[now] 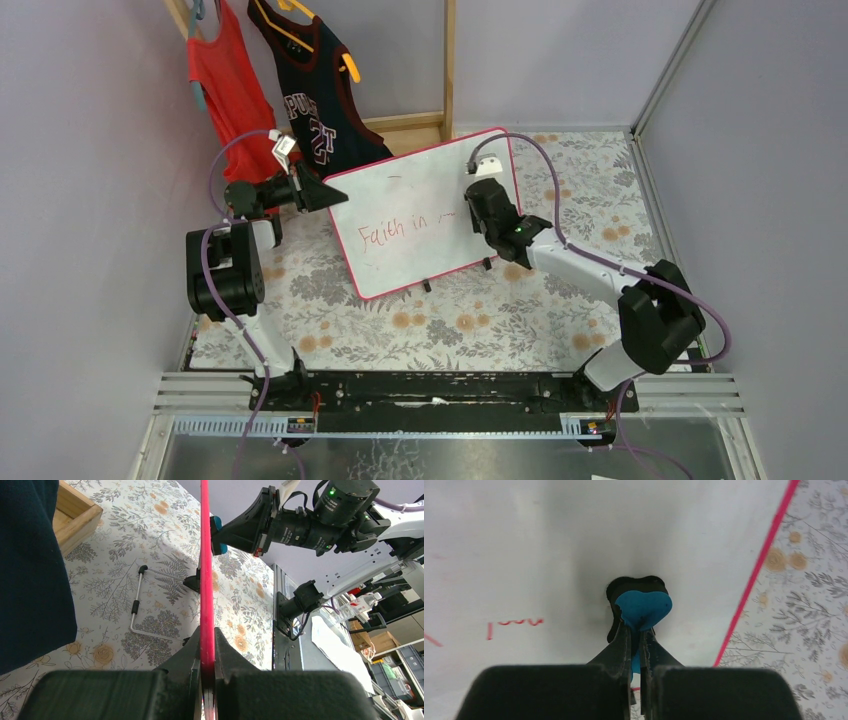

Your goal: Erase the whiteboard

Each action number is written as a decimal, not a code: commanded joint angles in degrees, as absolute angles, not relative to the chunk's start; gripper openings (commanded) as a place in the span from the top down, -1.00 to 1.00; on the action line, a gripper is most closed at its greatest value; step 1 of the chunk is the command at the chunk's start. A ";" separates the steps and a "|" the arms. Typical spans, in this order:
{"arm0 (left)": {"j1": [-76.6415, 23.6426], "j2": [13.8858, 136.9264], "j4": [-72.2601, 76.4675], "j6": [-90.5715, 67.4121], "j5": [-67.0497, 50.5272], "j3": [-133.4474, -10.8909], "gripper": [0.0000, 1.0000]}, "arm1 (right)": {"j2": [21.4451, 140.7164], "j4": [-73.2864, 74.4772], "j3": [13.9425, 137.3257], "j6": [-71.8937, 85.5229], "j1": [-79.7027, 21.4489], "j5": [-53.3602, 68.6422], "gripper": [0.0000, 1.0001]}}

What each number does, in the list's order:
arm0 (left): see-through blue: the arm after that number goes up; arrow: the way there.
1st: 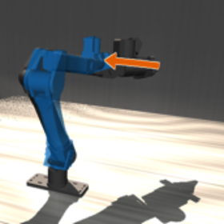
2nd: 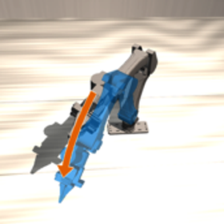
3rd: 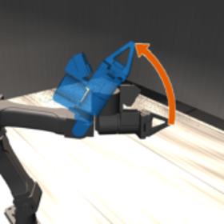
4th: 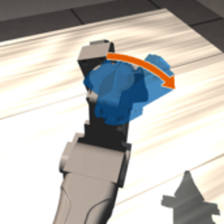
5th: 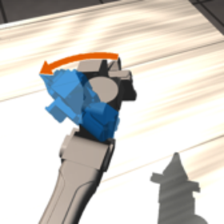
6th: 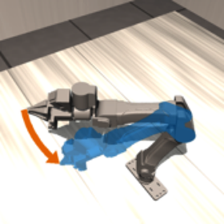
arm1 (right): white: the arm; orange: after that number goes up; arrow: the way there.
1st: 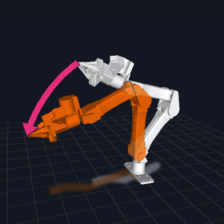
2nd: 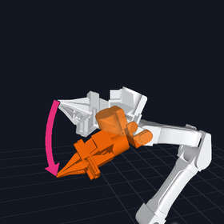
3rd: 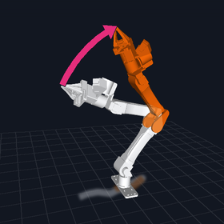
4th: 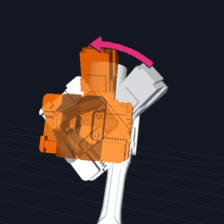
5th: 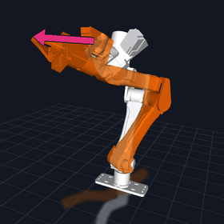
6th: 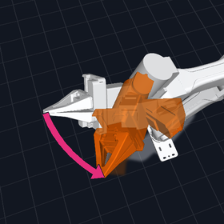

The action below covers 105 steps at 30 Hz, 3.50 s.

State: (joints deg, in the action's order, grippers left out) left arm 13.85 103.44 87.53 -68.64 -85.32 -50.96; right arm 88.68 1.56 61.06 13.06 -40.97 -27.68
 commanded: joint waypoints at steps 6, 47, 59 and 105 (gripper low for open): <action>12.47 101.78 91.76 -71.18 -91.31 -50.49 1.00 | 86.86 0.09 59.18 15.04 -41.67 -25.52 1.00; 12.47 101.35 91.76 -71.01 -91.35 -49.99 1.00 | 90.44 2.14 64.61 14.87 -43.86 -27.51 1.00; 12.46 100.89 91.76 -71.32 -91.31 -50.02 1.00 | 97.97 1.97 71.65 16.43 -53.12 -27.83 1.00; 12.21 100.52 91.77 -71.19 -91.29 -49.47 1.00 | 99.45 7.62 76.23 15.58 -56.73 -35.61 1.00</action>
State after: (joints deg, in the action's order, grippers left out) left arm 13.67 102.54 87.50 -68.38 -85.34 -50.19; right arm 102.02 8.01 78.70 15.64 -57.76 -32.34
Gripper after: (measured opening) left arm 0.039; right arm 0.041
